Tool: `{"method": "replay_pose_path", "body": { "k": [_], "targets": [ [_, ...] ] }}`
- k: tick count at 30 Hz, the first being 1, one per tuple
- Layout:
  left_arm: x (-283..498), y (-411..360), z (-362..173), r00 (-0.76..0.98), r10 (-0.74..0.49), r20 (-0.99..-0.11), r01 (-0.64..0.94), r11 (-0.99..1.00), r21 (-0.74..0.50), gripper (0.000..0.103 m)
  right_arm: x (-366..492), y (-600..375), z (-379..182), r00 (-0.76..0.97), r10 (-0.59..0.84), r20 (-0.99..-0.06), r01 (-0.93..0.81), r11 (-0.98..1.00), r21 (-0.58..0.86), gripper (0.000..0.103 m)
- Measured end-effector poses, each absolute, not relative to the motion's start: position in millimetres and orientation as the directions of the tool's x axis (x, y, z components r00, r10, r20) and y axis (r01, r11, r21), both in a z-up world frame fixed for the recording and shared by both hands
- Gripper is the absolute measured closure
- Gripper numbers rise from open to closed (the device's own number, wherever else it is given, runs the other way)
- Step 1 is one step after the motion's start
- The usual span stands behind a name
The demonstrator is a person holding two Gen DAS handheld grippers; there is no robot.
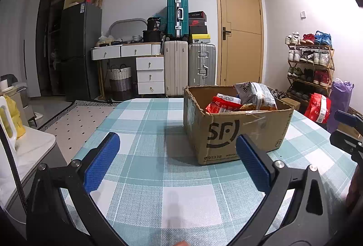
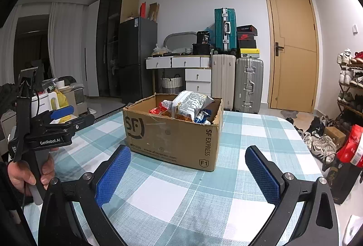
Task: Organize snacks
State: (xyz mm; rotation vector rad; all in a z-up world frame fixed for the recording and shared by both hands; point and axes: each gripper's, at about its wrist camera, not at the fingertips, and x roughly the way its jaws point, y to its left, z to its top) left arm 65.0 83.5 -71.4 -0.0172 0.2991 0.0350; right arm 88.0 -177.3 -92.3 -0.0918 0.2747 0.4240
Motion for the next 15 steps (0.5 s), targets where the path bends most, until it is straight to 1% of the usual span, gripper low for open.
{"method": "replay_pose_path", "body": {
  "k": [15],
  "targets": [
    [64.5, 83.1, -71.5, 0.956, 0.032, -0.293, -0.038, 0.999, -0.012, 0.001, 88.3, -177.5, -92.3, 0.874, 0.394, -0.283, -0.419, 0.907, -0.03, 0.0]
  ]
}}
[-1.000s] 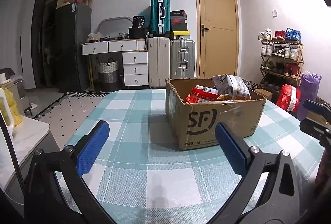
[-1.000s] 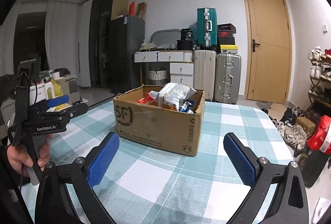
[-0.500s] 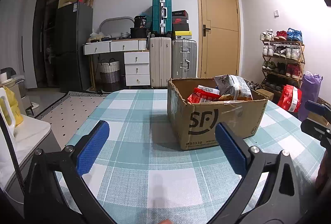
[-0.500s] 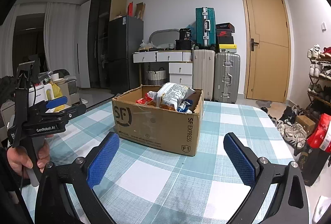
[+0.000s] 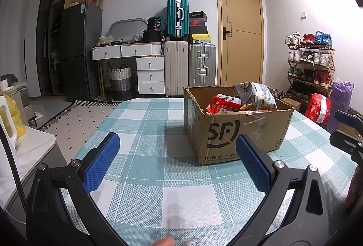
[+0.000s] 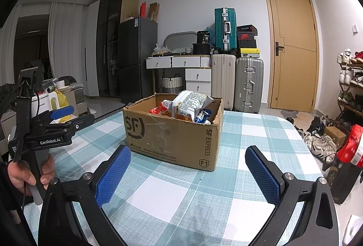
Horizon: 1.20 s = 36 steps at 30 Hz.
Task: Organize snacks
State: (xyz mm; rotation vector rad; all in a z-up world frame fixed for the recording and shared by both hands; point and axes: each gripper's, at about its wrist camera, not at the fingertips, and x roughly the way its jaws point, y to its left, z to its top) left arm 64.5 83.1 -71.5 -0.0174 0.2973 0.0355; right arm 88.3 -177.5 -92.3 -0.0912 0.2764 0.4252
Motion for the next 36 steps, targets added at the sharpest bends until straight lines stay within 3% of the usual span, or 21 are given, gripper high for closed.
{"method": "replay_pose_path", "body": {
  "k": [36],
  "targets": [
    [62.5, 83.5, -71.3, 0.956, 0.026, -0.292, -0.031, 0.999, -0.01, 0.001, 89.6, -177.6, -92.5, 0.872, 0.397, -0.288, -0.422, 0.906, -0.028, 0.0]
  ]
}}
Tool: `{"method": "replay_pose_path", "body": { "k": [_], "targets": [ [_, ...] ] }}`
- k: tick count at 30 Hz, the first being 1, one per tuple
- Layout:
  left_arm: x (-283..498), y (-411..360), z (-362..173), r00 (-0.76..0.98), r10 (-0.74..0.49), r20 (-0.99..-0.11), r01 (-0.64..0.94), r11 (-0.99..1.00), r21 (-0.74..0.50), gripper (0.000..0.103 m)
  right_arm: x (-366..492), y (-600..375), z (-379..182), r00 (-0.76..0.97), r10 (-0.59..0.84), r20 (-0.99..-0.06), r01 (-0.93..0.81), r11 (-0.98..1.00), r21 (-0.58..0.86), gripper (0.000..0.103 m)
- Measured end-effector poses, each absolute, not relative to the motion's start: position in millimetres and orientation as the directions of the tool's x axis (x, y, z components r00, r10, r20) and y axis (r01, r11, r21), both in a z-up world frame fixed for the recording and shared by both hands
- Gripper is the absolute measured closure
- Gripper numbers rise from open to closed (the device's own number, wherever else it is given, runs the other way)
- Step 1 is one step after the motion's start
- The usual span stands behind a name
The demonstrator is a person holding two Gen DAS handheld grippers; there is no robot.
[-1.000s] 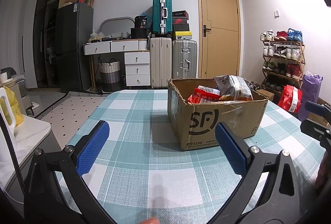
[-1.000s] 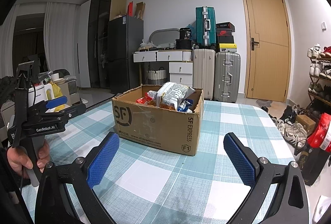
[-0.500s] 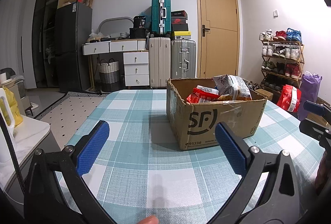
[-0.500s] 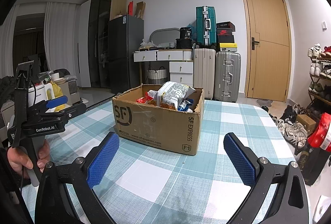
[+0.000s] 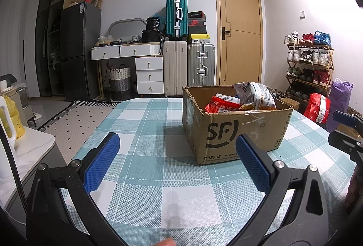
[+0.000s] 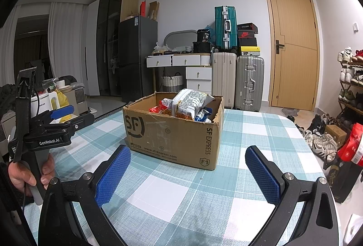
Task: Organize snacks
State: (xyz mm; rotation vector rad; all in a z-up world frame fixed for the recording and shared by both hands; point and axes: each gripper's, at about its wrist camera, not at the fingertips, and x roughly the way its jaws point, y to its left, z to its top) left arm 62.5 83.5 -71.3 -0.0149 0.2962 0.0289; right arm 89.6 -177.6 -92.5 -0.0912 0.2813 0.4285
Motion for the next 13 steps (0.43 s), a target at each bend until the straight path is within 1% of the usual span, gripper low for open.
{"method": "replay_pose_path", "body": {
  "k": [13],
  "targets": [
    [61.9, 82.9, -71.2, 0.956, 0.026, -0.292, -0.031, 0.999, -0.011, 0.001, 89.4, -177.4, -92.7, 0.871, 0.396, -0.289, -0.421, 0.906, -0.027, 0.0]
  ]
}}
